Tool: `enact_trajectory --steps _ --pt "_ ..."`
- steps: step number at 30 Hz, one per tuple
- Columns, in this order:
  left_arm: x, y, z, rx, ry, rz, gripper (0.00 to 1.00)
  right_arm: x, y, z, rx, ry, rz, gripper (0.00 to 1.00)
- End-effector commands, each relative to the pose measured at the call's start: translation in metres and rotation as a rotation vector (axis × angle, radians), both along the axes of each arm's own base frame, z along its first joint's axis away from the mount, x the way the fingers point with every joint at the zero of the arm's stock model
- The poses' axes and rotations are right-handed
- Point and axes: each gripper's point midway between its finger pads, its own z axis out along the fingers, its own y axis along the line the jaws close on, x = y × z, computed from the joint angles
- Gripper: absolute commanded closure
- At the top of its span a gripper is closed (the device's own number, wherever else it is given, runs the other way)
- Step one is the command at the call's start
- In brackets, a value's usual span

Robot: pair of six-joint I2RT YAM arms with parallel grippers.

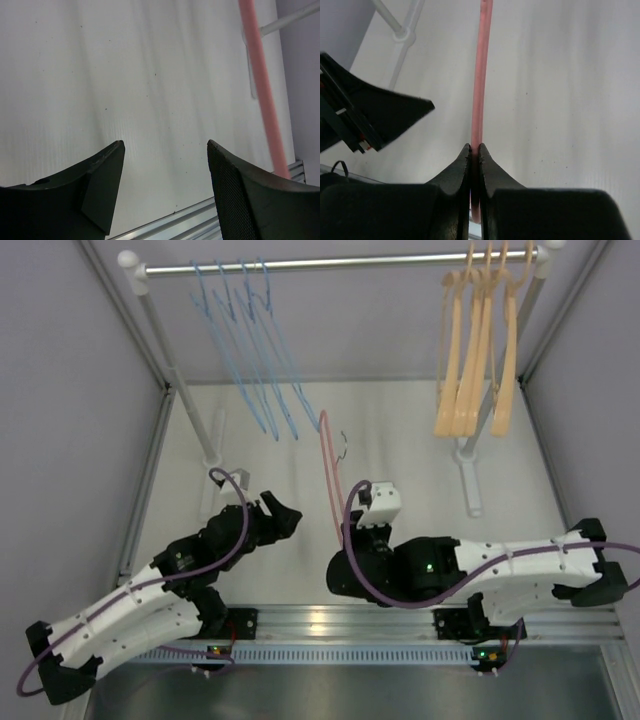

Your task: Organize the hangers

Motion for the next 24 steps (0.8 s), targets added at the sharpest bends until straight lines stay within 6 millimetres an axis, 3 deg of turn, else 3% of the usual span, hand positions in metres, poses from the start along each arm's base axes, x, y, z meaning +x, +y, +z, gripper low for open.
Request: enact_trajectory --steps 1,11,17,24 --pt "-0.001 0.010 -0.004 0.011 0.001 0.026 0.29 0.024 -0.031 0.070 -0.054 -0.126 -0.021 1.00" --pt "-0.008 0.018 -0.004 0.001 -0.005 0.023 0.29 0.071 -0.064 0.178 -0.073 -0.229 -0.114 1.00" --pt "-0.010 0.017 0.000 0.002 -0.012 0.009 0.29 0.098 -0.064 0.239 -0.035 -0.312 -0.077 1.00" --pt "-0.010 0.018 0.002 0.014 -0.015 0.001 0.29 0.126 -0.064 0.288 -0.038 -0.413 -0.058 1.00"
